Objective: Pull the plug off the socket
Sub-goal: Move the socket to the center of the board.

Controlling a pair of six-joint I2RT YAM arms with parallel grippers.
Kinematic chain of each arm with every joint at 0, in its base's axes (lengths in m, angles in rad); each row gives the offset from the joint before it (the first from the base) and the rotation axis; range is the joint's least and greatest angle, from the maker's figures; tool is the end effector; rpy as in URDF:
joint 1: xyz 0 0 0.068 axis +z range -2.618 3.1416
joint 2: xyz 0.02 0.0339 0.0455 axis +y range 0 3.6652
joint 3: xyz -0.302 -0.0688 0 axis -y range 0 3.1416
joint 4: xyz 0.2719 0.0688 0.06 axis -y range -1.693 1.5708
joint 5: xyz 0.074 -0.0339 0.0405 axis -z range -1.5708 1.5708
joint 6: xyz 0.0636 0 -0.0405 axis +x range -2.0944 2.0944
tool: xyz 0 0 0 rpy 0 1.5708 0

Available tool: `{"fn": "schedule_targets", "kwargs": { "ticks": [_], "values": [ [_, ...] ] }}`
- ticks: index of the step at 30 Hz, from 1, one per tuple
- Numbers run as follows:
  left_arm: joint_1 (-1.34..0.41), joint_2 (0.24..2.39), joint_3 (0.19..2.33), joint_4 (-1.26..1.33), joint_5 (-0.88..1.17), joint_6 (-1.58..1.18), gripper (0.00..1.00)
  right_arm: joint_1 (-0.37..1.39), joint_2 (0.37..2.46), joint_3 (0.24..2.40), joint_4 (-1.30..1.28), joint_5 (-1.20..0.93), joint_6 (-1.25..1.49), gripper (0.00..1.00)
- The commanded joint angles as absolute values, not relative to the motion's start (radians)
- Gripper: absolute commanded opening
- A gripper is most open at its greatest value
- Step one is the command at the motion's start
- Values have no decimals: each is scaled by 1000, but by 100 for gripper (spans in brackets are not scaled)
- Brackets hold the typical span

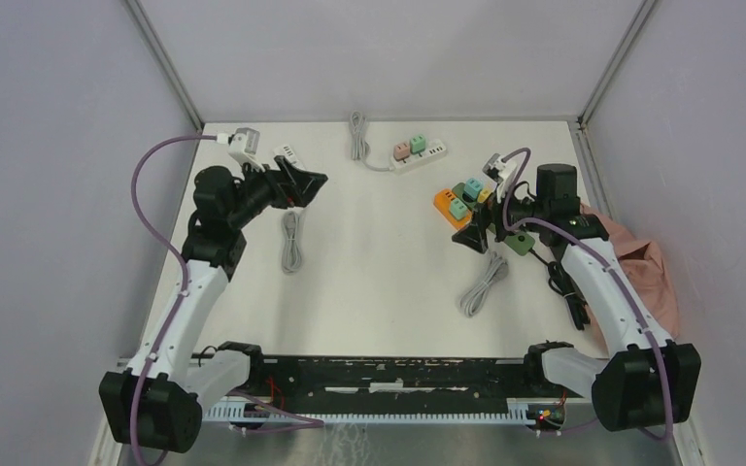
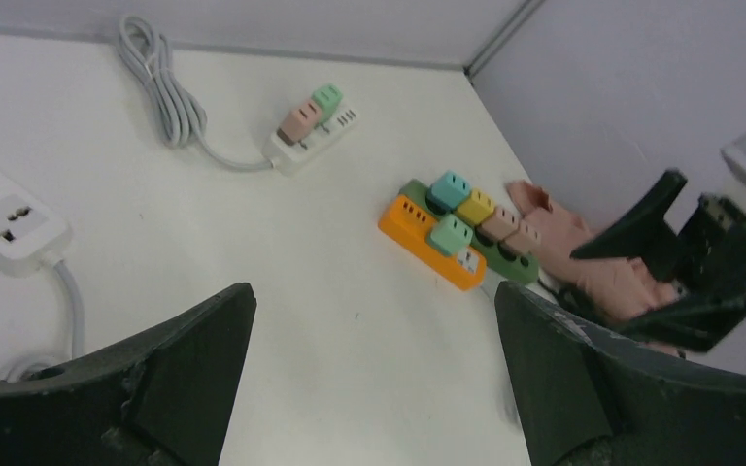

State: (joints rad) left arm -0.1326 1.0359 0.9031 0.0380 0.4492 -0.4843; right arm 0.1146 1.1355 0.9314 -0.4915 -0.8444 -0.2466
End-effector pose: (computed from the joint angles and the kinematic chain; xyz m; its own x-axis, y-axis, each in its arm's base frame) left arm 0.2681 -0.0636 0.3844 -0.3380 -0.3780 -0.8619 0.4409 0.7455 -0.4999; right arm 0.2532 0.0770 0.3165 -0.4597 -0.2161 -0.8614 -0.7819 0.5583 0.2772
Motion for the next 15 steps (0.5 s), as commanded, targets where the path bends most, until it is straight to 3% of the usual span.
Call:
{"fn": "schedule_targets", "kwargs": {
  "ticks": [1, 4, 9, 15],
  "values": [
    [-132, 948, 807, -26, 577, -294, 99, 96, 1160, 929, -347, -780, -88, 99],
    [-132, 871, 730, -47, 542, -255, 100, 92, 1191, 930, -389, -794, -174, 100],
    [-132, 739, 662, -78, 409, -184, 100, 92, 1279, 959, -464, -633, -256, 99],
    [-132, 679, 625, -68, 339, -185, 98, 110, 1397, 982, -454, -460, -241, 88]
  ]
}}
